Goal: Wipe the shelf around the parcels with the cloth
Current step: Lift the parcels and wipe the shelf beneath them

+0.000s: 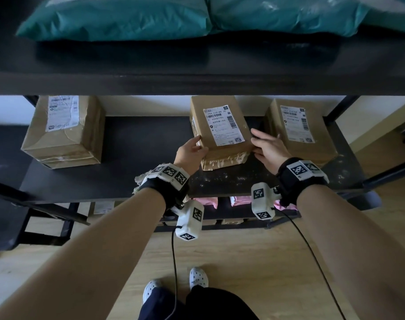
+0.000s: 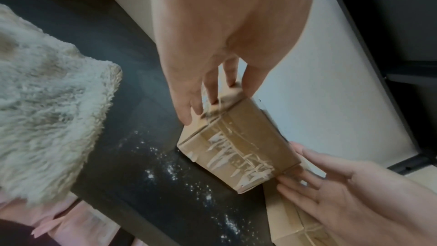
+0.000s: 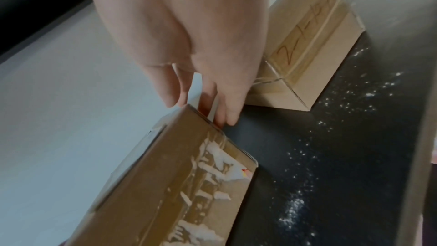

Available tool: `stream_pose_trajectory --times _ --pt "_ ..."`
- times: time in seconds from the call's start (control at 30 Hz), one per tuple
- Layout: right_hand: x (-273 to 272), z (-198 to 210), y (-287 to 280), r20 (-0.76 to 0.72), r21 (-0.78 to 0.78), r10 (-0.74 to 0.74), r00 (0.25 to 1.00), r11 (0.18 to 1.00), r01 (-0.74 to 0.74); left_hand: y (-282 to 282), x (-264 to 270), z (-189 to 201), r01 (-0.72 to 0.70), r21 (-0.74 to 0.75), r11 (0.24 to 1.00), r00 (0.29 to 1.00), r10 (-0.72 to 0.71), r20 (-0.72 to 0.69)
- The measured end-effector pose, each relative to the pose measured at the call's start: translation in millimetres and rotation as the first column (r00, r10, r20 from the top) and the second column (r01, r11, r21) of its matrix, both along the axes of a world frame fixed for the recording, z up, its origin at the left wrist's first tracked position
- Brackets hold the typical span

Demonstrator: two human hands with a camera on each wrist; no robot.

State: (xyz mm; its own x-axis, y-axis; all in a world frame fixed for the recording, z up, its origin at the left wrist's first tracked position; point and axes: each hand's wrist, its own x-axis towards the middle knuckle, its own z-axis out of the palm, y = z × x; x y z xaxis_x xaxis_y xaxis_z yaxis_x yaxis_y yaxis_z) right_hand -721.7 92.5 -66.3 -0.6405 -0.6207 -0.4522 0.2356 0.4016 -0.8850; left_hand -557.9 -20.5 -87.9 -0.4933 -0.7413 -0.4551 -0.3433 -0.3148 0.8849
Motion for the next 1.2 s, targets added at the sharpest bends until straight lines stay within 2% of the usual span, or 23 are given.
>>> stream_pose_trajectory --times 0.23,0.37,0.5,0.57,0.73,0.93,1.07,1.2 --pt "16.4 7.5 -4.2 -0.059 -0.064 0.056 0.997 0.996 -0.059 -7.8 11.8 10.2 -0.081 -0.014 0.997 0.997 0.081 -0.017" --pt "52.5 17.4 -35.5 -0.036 -0.175 0.071 0.997 0.982 -0.077 -30.1 49.4 23.7 -0.157 -0.059 0.986 0.987 0.154 -0.049" --pt "104.5 19.1 -82.5 0.026 -0.206 0.092 0.995 0.975 -0.085 -66.6 99.2 34.9 -0.307 -0.12 0.944 0.952 0.306 -0.032" --pt "131.6 19.2 -103.2 0.065 -0.213 0.098 0.993 0.974 -0.082 -87.6 121.9 37.5 -0.338 -0.154 0.929 0.94 0.341 -0.007" --pt "171.6 11.5 -138.8 0.107 -0.168 0.086 0.991 0.984 -0.067 -123.8 158.4 39.6 -0.221 -0.322 0.921 0.947 0.281 0.154" --pt "182.4 -5.3 -154.1 0.113 -0.125 0.035 0.993 0.992 -0.021 -137.8 166.1 29.3 -0.048 -0.359 0.932 0.961 0.141 0.238" --pt "189.0 -13.2 -157.9 0.039 -0.098 0.047 0.998 0.994 -0.043 -137.2 172.4 21.2 0.066 -0.4 0.914 0.937 0.08 0.339" --pt "195.4 -14.6 -157.7 -0.07 -0.085 0.135 0.988 0.986 -0.14 -128.7 178.5 27.9 0.116 -0.394 0.912 0.925 0.045 0.377"
